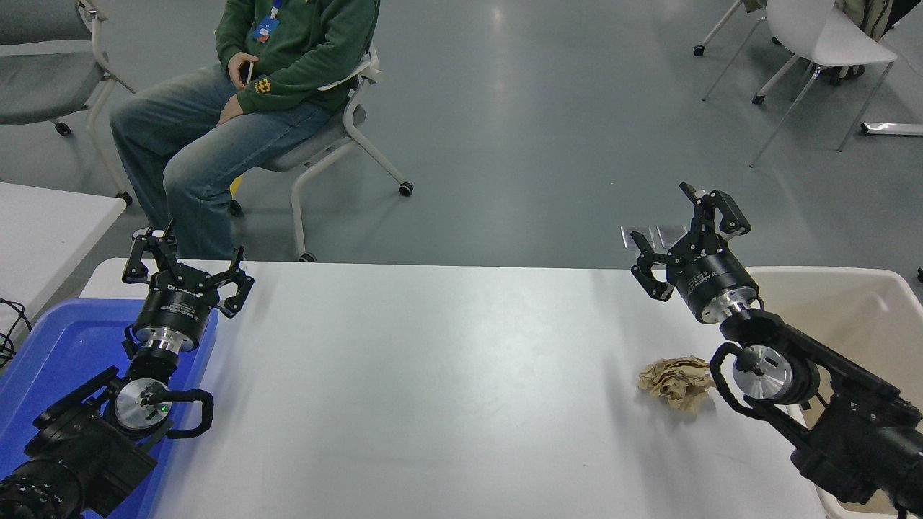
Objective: Clean the table surface
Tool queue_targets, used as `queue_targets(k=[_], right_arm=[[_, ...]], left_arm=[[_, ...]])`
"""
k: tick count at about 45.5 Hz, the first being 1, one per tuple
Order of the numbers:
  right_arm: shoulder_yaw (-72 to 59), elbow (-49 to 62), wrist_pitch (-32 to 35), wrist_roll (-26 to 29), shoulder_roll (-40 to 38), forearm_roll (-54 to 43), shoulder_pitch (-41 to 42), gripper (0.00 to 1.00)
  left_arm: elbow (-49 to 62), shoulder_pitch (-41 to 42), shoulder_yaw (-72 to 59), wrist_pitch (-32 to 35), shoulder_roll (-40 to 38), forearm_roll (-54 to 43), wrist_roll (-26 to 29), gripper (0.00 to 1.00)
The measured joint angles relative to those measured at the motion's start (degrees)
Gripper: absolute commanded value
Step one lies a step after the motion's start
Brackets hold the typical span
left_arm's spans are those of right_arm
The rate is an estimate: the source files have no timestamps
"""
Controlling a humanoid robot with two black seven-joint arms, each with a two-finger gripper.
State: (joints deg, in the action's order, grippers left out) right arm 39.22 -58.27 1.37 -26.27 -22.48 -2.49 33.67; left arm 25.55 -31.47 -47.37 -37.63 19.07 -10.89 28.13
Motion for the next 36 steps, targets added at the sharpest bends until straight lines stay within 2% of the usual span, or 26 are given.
queue_targets(k=[36], right_arm=[[-0.94,0.18,-0.4,-0.1,-1.11,-1.2,1.16,0.99]], left_arm=[[0.03,0.0,0.0,-0.03,0.0,0.05,0.0,1.0]])
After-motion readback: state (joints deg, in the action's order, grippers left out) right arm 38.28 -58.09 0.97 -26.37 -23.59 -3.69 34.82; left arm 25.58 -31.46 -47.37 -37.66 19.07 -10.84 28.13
